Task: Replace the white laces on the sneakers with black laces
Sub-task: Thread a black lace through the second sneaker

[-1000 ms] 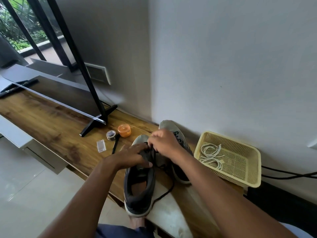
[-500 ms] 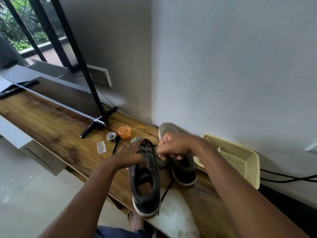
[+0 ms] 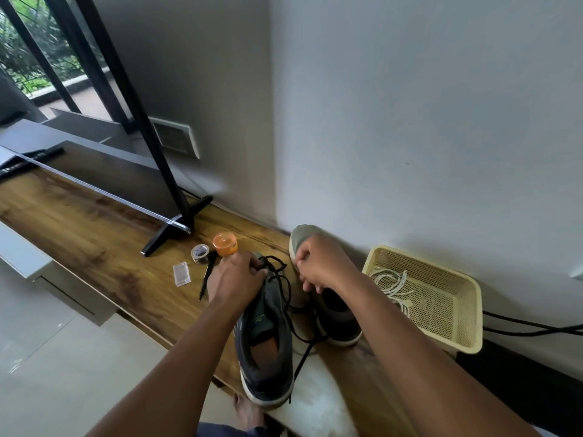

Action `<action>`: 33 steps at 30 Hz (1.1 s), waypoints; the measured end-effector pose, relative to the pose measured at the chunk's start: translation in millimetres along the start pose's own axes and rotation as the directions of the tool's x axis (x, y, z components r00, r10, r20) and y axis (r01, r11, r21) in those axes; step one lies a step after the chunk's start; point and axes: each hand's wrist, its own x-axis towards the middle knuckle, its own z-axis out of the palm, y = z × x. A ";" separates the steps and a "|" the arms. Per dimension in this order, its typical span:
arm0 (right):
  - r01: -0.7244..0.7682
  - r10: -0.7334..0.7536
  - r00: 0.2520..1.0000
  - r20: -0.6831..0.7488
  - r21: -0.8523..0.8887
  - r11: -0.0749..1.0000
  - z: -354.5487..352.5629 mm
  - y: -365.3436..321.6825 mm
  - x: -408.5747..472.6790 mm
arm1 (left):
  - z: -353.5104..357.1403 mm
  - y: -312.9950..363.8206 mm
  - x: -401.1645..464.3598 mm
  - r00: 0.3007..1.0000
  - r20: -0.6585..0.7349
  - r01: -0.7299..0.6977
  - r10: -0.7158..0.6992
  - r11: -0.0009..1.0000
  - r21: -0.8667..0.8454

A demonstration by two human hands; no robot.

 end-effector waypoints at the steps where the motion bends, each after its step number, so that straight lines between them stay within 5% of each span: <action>1: 0.005 -0.002 0.999 -0.033 0.068 0.998 -1.2 2.4 0.7 | 1.0 -0.3 0.6 1.000 -0.011 0.006 -0.006 1.000 0.012; 4: 0.051 -0.017 0.989 -0.149 0.232 0.971 -5.9 9.0 3.8 | -0.4 -0.6 5.9 0.999 -0.035 0.011 -0.014 0.997 -0.073; 6: 0.101 -0.049 0.981 -0.186 0.283 0.954 -7.2 9.5 4.9 | -10.8 2.5 11.3 0.997 -0.060 0.029 -0.049 0.956 -0.291; 9: 0.194 -0.162 0.978 -0.130 0.303 0.933 -7.3 6.7 5.9 | -33.0 10.7 15.1 1.000 -0.009 0.007 -0.017 0.768 -0.641; 13: 0.237 -0.253 0.967 -0.035 0.498 0.834 1.2 -4.6 1.4 | -52.8 17.6 6.9 0.988 0.044 -0.058 0.149 0.620 -0.782; 15: 0.227 -0.251 0.968 -0.028 0.531 0.816 4.7 -8.4 -1.2 | -57.6 17.5 6.1 0.983 0.090 -0.025 0.160 0.605 -0.796; 22: 0.225 -0.199 0.972 -0.127 0.235 0.946 0.3 -7.4 -1.0 | -69.4 5.3 7.2 0.973 0.183 0.053 0.141 0.635 -0.771; 27: 0.245 -0.195 0.970 -0.149 0.597 0.764 -29.2 -14.3 -12.8 | -65.9 -9.5 9.8 0.995 0.102 0.038 0.019 0.847 -0.530; 33: 0.227 -0.213 0.970 -0.117 0.749 0.623 -48.2 -23.8 -30.6 | -66.9 -2.7 6.9 0.997 0.078 0.054 -0.010 0.810 -0.584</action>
